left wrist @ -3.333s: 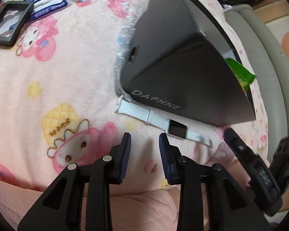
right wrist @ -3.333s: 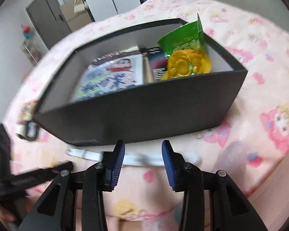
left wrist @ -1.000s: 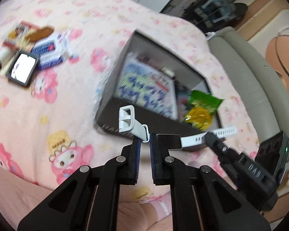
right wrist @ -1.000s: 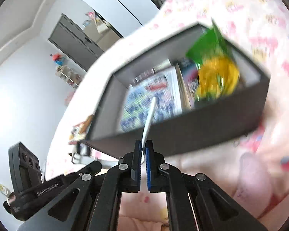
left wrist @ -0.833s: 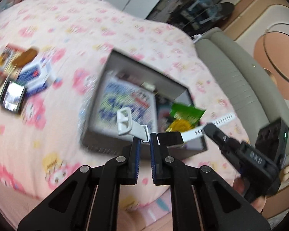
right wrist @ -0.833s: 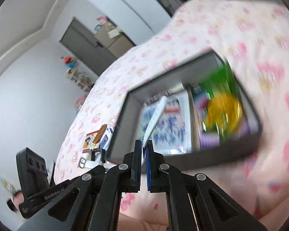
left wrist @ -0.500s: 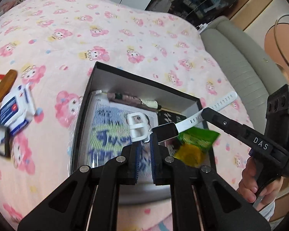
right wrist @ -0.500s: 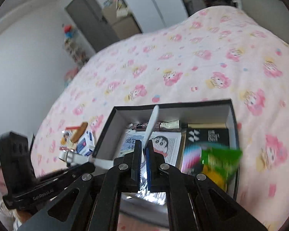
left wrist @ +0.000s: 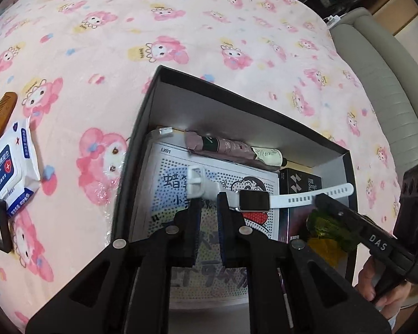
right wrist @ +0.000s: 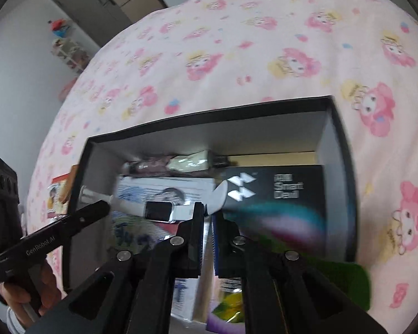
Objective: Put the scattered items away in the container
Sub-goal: 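Lower the smartwatch onto the crayon pack and open both tools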
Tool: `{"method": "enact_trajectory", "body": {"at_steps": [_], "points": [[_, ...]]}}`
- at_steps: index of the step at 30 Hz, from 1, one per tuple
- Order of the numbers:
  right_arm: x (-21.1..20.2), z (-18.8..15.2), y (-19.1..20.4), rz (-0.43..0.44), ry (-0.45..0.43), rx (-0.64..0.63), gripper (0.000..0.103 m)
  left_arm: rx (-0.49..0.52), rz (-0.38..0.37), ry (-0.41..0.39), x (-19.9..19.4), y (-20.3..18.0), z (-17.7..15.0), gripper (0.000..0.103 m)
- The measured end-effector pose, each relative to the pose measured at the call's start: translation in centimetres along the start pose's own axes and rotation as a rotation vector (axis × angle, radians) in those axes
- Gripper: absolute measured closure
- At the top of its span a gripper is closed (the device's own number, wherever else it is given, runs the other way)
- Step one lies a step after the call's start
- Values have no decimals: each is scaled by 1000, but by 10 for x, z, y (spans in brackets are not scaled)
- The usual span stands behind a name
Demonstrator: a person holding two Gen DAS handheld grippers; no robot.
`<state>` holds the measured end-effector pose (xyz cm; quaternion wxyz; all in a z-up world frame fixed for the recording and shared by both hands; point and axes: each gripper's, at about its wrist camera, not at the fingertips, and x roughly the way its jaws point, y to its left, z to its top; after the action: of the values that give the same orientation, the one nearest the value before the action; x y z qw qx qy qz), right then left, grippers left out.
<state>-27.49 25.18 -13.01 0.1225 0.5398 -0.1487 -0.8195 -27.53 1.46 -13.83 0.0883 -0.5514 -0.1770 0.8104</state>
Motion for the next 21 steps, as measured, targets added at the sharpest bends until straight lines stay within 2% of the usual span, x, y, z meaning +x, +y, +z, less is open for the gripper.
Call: {"method": "enact_trajectory", "body": {"at_steps": [3, 6, 10, 14, 18, 21], "points": [[-17, -3, -4, -16, -46, 10, 99, 9, 35, -84, -16, -3, -4, 94], [-37, -8, -4, -46, -110, 1, 96, 22, -1, -108, -29, -7, -5, 92], [-58, -9, -8, -46, -206, 18, 96, 120, -73, -8, -22, -25, -14, 91], [-55, -5, -14, -42, -175, 4, 96, 206, -38, 80, 5, -43, -21, 91], [-61, 5, -25, -64, -219, 29, 96, 224, -47, 165, 35, -57, -21, 91], [-68, 8, -30, -48, -243, 44, 96, 219, -35, 188, 51, -63, -18, 82]]}}
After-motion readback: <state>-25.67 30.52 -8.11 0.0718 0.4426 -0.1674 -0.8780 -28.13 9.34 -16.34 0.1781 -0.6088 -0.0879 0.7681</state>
